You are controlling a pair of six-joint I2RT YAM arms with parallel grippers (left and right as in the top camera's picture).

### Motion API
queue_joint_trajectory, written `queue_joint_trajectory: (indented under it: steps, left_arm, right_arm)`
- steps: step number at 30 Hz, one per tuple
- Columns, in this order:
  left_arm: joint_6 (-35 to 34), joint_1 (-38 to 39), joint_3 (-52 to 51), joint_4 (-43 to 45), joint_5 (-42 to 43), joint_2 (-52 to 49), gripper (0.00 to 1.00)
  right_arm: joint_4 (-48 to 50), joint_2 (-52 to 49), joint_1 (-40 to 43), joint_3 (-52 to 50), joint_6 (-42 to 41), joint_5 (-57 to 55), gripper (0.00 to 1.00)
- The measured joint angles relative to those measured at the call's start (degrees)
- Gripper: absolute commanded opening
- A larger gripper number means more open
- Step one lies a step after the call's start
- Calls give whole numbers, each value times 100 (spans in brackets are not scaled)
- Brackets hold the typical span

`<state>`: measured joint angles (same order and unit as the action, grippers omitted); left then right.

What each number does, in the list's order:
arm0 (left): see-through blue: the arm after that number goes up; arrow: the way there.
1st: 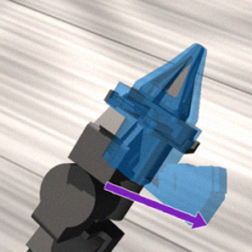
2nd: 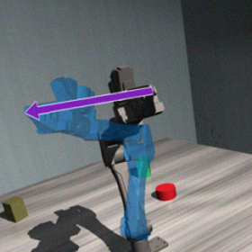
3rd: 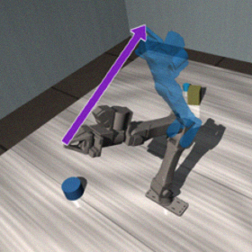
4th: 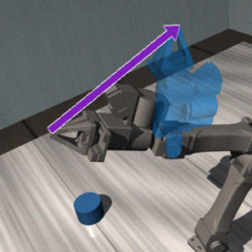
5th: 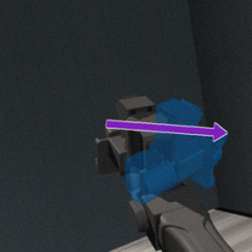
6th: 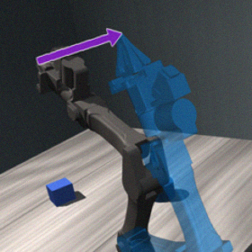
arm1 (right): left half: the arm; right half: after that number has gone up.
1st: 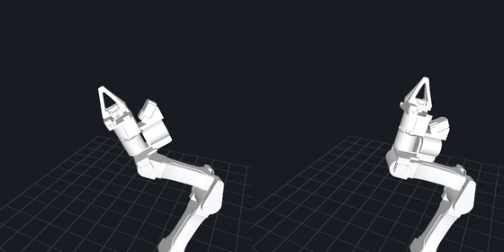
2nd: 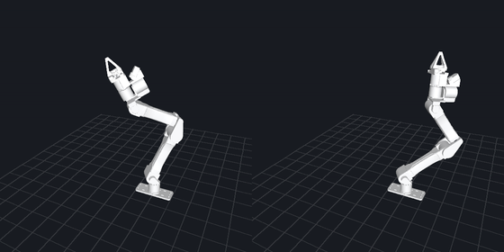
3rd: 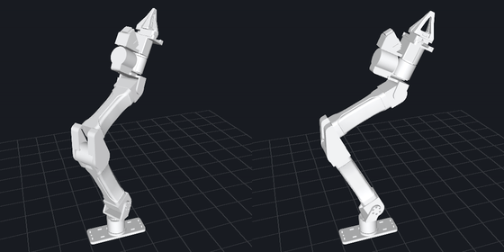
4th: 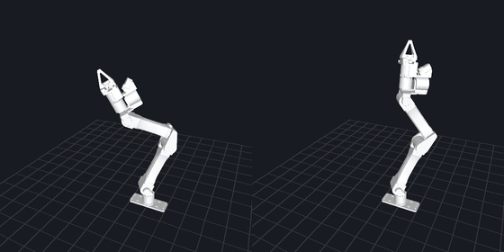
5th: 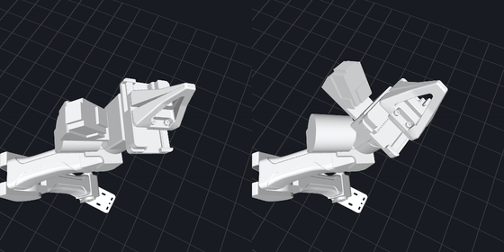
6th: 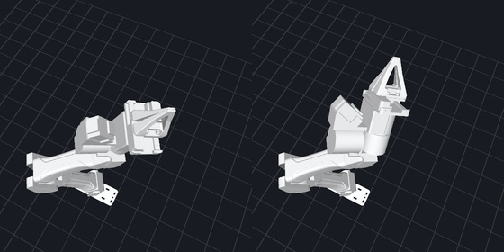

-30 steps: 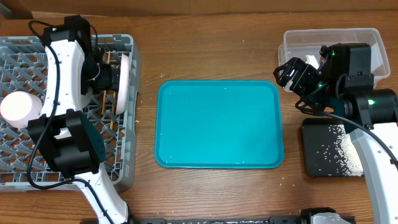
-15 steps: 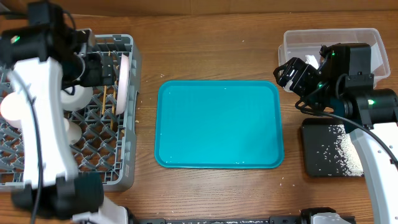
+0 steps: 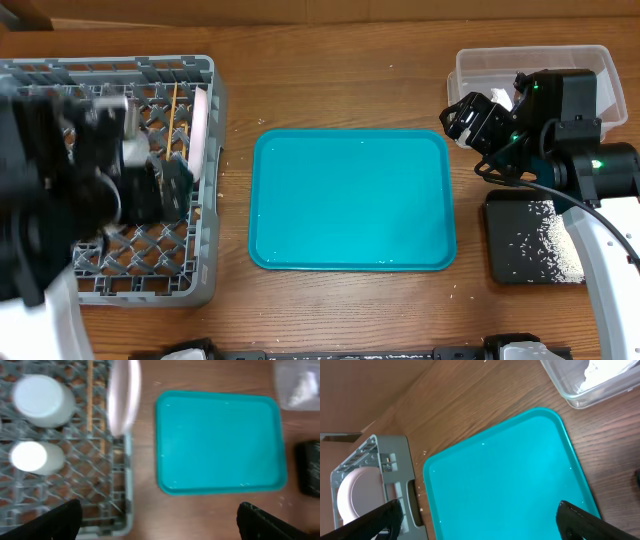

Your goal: Sort waste into correct bins and load items into the dishwasher

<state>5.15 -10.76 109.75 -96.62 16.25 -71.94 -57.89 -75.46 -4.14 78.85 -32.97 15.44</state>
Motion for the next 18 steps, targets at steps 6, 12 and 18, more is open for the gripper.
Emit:
queue_joint_trajectory:
  steps: [6, 12, 18]
  left_arm:
    - [-9, 0, -1399, -7, 986, 1803, 100]
    - [-55, 0, -1954, -44, 1298, 3161, 100]
    - [-68, 0, -1978, -44, 1370, 3775, 100]
  right_arm:
    - [0, -2, 0, 0, 0, -4, 100]
    - [0, -4, -2, 0, 4, -2, 100]
    - [0, -4, 0, 0, 0, -2, 100]
